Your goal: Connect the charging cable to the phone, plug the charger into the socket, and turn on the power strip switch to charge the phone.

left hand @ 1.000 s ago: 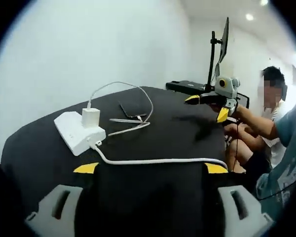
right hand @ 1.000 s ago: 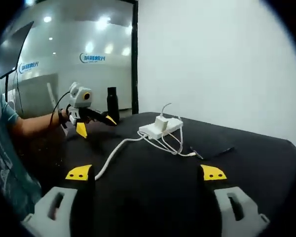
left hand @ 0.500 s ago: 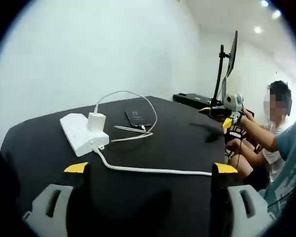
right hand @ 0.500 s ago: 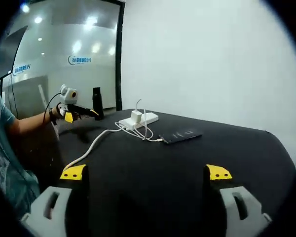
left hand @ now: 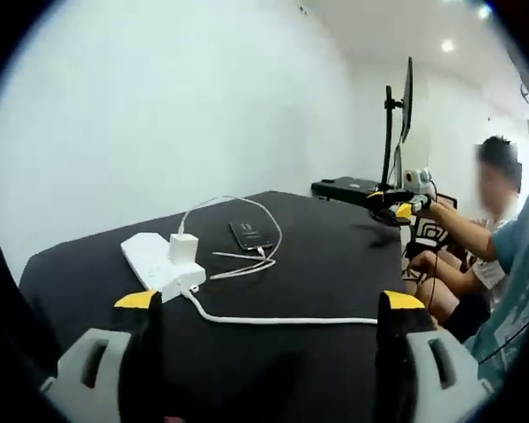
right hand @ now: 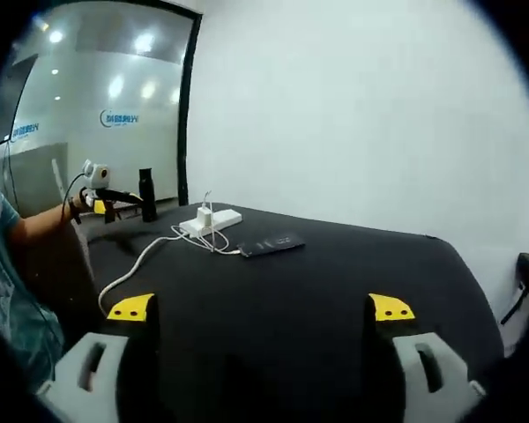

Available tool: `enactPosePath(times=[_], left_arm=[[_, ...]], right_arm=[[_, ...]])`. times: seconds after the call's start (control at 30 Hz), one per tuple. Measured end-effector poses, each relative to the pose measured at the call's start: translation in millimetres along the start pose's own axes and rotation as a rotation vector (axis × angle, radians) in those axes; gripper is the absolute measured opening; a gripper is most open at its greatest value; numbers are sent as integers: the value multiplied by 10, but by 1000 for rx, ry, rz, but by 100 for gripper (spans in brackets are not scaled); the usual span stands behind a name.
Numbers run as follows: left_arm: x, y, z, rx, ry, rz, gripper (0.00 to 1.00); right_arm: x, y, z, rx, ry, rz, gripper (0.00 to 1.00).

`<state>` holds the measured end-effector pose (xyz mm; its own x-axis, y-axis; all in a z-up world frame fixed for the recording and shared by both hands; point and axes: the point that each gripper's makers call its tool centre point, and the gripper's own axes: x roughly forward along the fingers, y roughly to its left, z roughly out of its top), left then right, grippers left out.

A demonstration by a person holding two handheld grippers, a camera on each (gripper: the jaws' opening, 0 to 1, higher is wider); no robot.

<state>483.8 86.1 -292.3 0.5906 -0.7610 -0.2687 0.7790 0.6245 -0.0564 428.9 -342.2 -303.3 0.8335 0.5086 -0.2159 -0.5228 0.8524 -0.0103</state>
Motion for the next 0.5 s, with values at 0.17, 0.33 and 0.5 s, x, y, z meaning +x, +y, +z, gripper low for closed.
enactPosePath(times=[0.17, 0.33, 0.5], left_arm=[[-19, -77, -6, 38, 19, 9, 96], [-38, -124, 24, -7, -14, -22, 96], [-39, -86, -12, -13, -15, -28, 96]], right_arm=[[-131, -84, -100, -8, 56, 12, 93], [-200, -166, -135, -11, 62, -1, 93], [-210, -147, -143, -6, 56, -14, 93]])
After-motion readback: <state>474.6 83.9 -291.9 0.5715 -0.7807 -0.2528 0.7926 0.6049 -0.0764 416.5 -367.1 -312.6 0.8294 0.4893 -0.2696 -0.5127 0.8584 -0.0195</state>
